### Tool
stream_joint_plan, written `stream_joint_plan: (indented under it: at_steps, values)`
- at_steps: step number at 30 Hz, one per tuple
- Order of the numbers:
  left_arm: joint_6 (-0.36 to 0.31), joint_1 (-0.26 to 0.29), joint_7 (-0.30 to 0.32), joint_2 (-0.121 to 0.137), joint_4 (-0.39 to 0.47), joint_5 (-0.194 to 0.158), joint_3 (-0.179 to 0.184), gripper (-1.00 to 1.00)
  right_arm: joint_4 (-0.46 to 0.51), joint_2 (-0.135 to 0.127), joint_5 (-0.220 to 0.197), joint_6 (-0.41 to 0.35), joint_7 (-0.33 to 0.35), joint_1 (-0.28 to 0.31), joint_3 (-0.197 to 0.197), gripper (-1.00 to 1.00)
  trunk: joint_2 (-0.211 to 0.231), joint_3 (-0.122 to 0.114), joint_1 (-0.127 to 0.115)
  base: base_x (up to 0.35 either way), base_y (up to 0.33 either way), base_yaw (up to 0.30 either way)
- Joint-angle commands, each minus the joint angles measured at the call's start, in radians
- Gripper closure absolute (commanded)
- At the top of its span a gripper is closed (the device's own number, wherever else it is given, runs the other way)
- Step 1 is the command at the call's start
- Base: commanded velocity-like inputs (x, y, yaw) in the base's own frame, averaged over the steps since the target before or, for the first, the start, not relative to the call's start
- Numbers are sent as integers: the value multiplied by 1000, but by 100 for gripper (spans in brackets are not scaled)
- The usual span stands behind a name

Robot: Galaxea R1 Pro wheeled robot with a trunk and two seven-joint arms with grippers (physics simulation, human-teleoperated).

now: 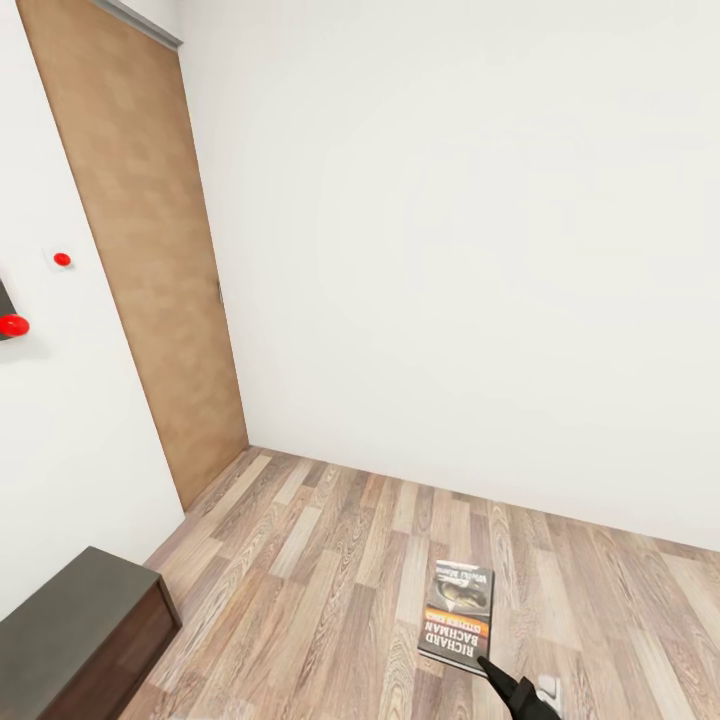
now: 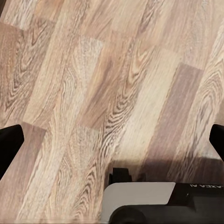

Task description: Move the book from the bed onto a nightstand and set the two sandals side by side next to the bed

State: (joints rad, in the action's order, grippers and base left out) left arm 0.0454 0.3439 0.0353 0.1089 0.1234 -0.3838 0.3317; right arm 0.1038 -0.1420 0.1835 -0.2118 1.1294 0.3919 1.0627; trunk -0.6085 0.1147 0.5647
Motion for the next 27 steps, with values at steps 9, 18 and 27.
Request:
stream_joint_plan:
  at_steps: [9, 18, 27]
  values:
    - [4, -24, 3, 0, -1, -12, 7, -100, 5, -1, 1, -10, -12, 1, 0, 100, -1, 2, 0, 0, 0, 0]
    - [4, -32, 3, 0, -1, -18, 6, -100, 8, -9, 1, -13, -66, 1, -2, 100, -1, 2, 0, 0, 0, 0]
    - [4, -42, 3, 0, -2, -17, 6, -100, 13, -13, 5, -8, -78, -1, -7, 100, -1, 2, 0, 0, 0, 0]
